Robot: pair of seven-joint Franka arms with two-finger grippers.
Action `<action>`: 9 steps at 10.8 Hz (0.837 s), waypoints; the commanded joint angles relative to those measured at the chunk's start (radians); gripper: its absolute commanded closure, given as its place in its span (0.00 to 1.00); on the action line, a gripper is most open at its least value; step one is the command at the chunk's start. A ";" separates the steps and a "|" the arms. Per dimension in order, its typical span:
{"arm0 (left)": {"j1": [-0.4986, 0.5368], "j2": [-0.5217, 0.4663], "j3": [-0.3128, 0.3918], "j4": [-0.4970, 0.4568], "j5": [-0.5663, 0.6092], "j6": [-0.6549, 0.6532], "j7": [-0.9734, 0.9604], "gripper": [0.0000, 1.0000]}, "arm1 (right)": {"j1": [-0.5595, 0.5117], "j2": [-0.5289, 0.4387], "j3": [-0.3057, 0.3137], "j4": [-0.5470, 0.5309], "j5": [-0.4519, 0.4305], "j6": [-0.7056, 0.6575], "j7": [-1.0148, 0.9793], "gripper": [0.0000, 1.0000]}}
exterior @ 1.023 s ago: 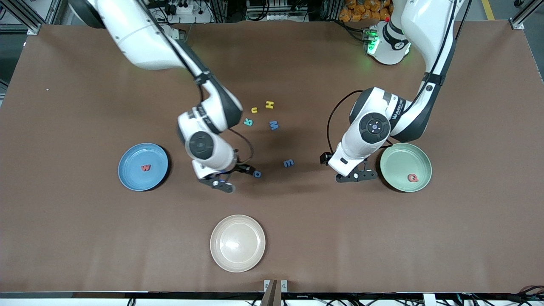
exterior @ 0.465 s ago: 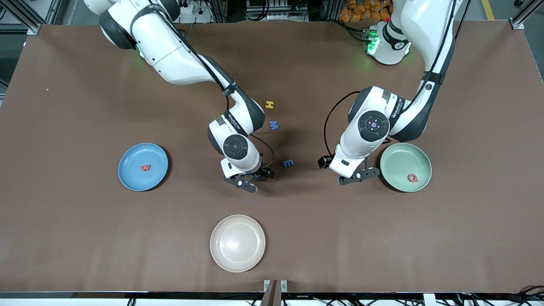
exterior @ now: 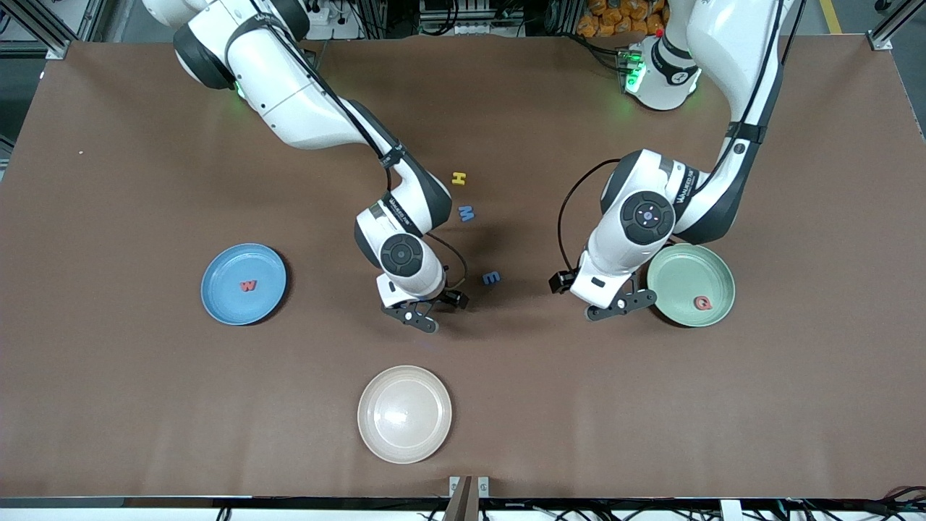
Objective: Sort upper and lower case letters into plates
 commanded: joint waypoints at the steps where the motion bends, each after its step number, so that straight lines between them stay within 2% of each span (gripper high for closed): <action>1: -0.011 0.005 0.012 0.014 -0.011 0.001 -0.004 0.00 | 0.002 0.021 0.002 0.030 -0.019 -0.007 0.018 0.23; 3: -0.011 0.003 0.012 0.014 -0.011 0.001 -0.010 0.00 | 0.000 0.021 0.002 0.030 -0.019 -0.007 0.018 0.50; 5: -0.011 0.003 0.012 0.014 -0.011 0.001 -0.021 0.00 | -0.003 0.021 0.002 0.028 -0.017 -0.007 0.015 0.66; 8: -0.014 0.006 0.012 0.014 -0.011 0.001 -0.067 0.00 | -0.005 0.018 0.002 0.027 -0.016 -0.015 0.015 0.97; 9: -0.014 0.006 0.012 0.014 -0.011 0.001 -0.090 0.00 | -0.011 0.007 0.004 0.028 -0.016 -0.032 0.012 1.00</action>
